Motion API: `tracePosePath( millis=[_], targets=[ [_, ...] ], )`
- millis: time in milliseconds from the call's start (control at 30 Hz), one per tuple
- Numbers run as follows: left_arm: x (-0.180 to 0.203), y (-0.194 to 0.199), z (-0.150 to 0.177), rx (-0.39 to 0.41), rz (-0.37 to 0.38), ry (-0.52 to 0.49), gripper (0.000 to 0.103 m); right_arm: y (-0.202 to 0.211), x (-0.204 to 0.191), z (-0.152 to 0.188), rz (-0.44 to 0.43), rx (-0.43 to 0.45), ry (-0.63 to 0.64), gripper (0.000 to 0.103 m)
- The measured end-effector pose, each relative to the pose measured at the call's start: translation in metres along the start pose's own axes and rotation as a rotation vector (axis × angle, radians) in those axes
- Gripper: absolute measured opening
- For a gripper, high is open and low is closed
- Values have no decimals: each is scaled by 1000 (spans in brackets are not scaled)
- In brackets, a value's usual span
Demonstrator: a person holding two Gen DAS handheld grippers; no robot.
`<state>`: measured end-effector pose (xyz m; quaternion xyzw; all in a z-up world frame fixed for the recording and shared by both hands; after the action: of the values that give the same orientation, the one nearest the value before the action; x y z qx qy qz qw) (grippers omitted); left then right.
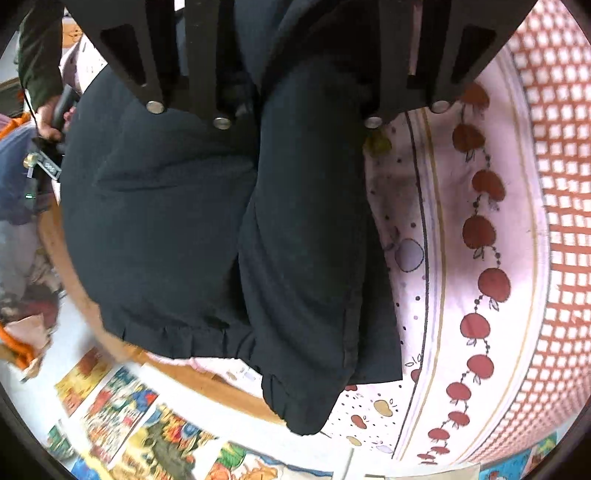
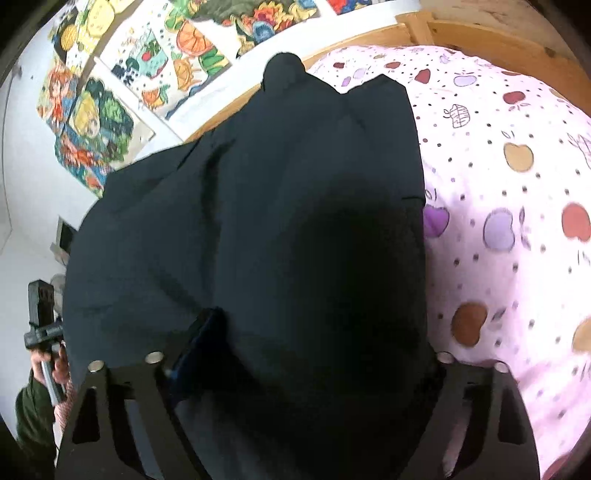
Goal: Fold large clothes
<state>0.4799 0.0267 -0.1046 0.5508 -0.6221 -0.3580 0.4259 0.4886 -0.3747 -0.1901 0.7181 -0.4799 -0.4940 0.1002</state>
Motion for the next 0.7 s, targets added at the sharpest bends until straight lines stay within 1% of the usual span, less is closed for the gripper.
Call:
tracePosePath(
  millis=[67, 100, 167, 233, 267, 333, 533, 633, 667, 700],
  targets=[
    [9, 9, -1, 14, -25, -16, 21, 5, -8, 4, 1, 10, 10, 55],
    [14, 14, -2, 25, -39, -29, 19, 8, -13, 5, 2, 11, 14, 50],
    [19, 23, -2, 42, -38, -20, 17, 18, -21, 3, 8, 17, 25, 28],
    [21, 34, -4, 55, -14, 6, 15, 31, -29, -3, 6, 34, 41, 21],
    [23, 43, -5, 66, 5, 20, 14, 40, -36, -5, -2, 50, 57, 19],
    [27, 57, -6, 82, 21, 19, 14, 56, -48, -9, -11, 75, 87, 17],
    [34, 103, 1, 131, 14, -28, 13, 87, -86, -13, -40, 119, 149, 16],
    [33, 125, 5, 150, 20, -22, 13, 103, -104, -8, -60, 131, 175, 15],
    [23, 135, 12, 155, 20, -20, 13, 107, -110, -6, -63, 134, 187, 15],
    [22, 140, 12, 161, 18, -17, 13, 112, -118, -3, -67, 138, 202, 15]
  ],
)
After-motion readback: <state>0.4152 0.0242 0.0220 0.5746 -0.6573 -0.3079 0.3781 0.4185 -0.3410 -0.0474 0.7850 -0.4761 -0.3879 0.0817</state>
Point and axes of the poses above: each gripper's, at about its wrist camera, not at the fingertips, and y roughly against the way its jaws point, x to its right, z to its underside, the point moved 6 cm from there along -y, roughly the way its jaws point, and after that the axes turned 4 degrees about -z, right-handed, at the moved point
